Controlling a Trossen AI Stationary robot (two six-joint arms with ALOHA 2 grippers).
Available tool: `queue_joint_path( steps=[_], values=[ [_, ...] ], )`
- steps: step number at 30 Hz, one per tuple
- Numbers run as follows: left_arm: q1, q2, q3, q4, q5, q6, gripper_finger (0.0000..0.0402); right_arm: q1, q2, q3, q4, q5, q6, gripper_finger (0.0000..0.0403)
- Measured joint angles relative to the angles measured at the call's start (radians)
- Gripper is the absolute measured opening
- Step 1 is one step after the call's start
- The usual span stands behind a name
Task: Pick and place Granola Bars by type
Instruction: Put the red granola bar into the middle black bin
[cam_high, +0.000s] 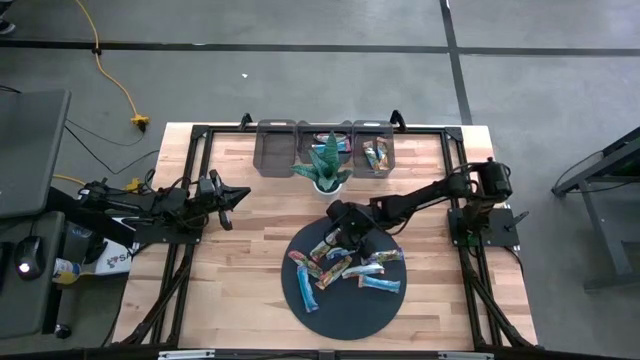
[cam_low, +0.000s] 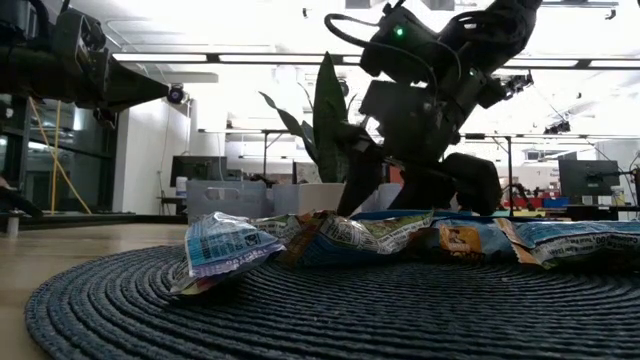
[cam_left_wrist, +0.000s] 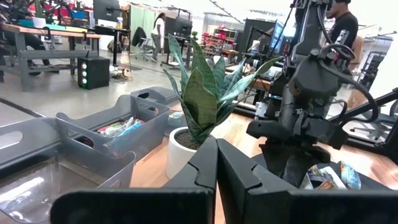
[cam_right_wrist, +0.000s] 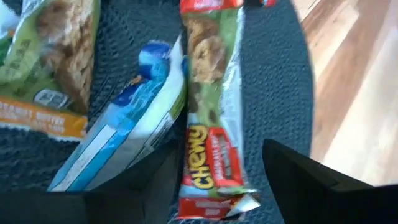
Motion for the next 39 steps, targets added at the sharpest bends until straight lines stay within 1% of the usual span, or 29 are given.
queue_joint_path(
  steps=[6, 11, 14, 18, 23, 30, 35, 39],
  values=[
    [0.0, 0.0, 0.0, 0.0, 0.0, 0.0, 0.0001, -0.001, 0.038, 0.001, 0.015, -0.036, 0.001, 0.022],
    [0.0, 0.0, 0.0, 0.0, 0.0, 0.0, 0.0001, -0.001, 0.041, 0.002, 0.028, -0.046, 0.006, 0.022],
    [0.0, 0.0, 0.0, 0.0, 0.0, 0.0, 0.0001, -0.004, 0.042, 0.001, 0.04, -0.05, 0.033, 0.0213],
    [0.0, 0.0, 0.0, 0.0, 0.0, 0.0, 0.0001, -0.017, 0.043, 0.0, 0.037, -0.058, 0.081, 0.019],
    [0.0, 0.0, 0.0, 0.0, 0.0, 0.0, 0.0001, -0.033, 0.044, 0.0, 0.037, -0.051, 0.14, 0.015],
    [0.0, 0.0, 0.0, 0.0, 0.0, 0.0, 0.0001, -0.035, 0.044, 0.0, 0.038, -0.006, 0.237, 0.0103],
    [0.0, 0.0, 0.0, 0.0, 0.0, 0.0, 0.0001, -0.034, 0.027, 0.0, 0.029, 0.03, 0.244, 0.0086],
    [0.0, 0.0, 0.0, 0.0, 0.0, 0.0, 0.0001, -0.034, -0.014, 0.0, 0.018, 0.072, 0.245, 0.0083]
  ],
)
